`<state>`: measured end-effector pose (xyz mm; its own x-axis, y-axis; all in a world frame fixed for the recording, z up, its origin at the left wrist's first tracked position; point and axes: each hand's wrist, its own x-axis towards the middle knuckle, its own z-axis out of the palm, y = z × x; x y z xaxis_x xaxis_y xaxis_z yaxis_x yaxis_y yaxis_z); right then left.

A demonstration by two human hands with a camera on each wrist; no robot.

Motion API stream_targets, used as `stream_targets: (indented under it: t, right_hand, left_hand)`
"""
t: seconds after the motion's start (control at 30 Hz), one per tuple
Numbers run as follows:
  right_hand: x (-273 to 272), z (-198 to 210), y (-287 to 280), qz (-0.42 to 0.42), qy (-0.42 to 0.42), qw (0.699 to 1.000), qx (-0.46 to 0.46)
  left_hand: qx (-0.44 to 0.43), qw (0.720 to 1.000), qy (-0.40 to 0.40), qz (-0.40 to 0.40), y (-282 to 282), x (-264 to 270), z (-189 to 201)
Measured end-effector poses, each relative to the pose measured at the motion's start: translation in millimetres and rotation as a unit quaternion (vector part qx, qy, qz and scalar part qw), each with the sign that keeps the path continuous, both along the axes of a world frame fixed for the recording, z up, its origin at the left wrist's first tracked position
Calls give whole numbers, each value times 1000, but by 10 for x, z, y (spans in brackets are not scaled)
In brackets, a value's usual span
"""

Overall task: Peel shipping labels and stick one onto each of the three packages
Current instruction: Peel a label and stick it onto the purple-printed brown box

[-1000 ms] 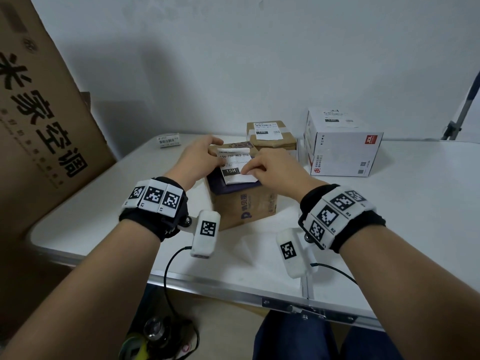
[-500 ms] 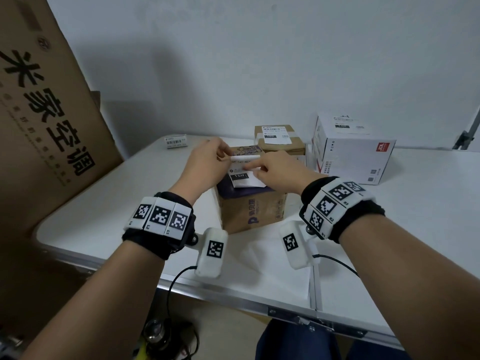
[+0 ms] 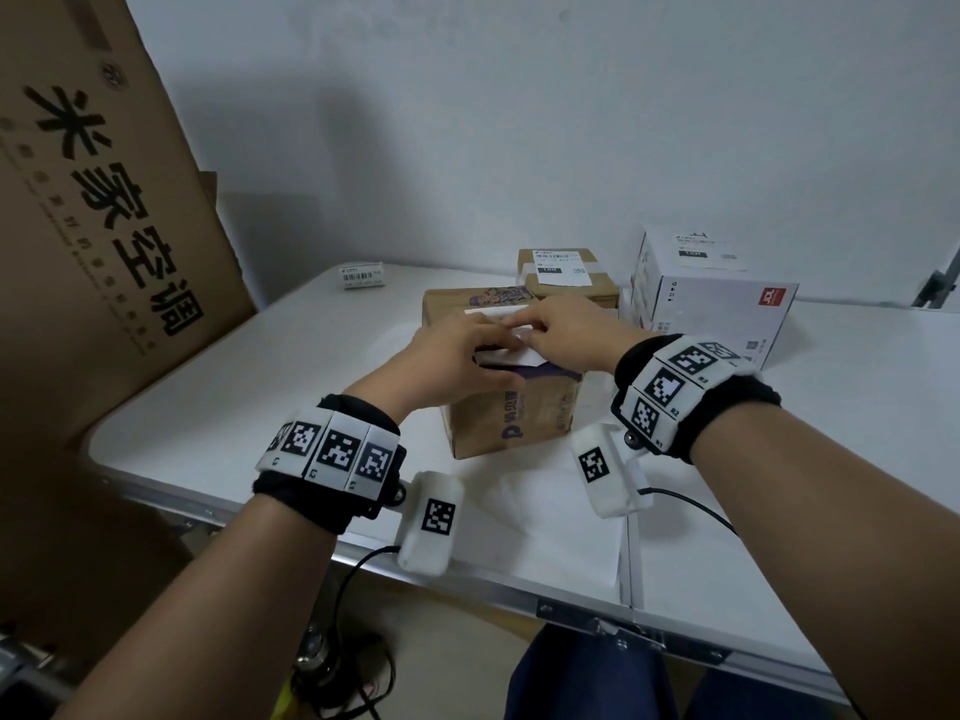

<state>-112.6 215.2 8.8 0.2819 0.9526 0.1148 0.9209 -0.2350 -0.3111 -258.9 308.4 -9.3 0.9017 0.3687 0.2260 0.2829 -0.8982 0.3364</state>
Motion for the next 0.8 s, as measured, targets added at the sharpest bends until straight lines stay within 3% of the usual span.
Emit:
stream_targets:
  t: [0.2, 0.4, 0.53, 0.8]
  right_hand:
    - [-83, 29, -54, 24, 21, 998, 55]
    - [-266, 64, 34, 63, 45, 995, 54]
    - [-343, -10, 127, 64, 135, 984, 98]
    - [-220, -55, 303, 106, 92, 988, 71]
  left_hand:
    - [-44, 998, 27, -30, 126, -136, 114]
    - [-178, 982, 51, -28, 311, -324, 191]
    - [-196, 979, 40, -29, 359, -341, 139]
    - [-193, 978, -35, -75, 453, -335, -94]
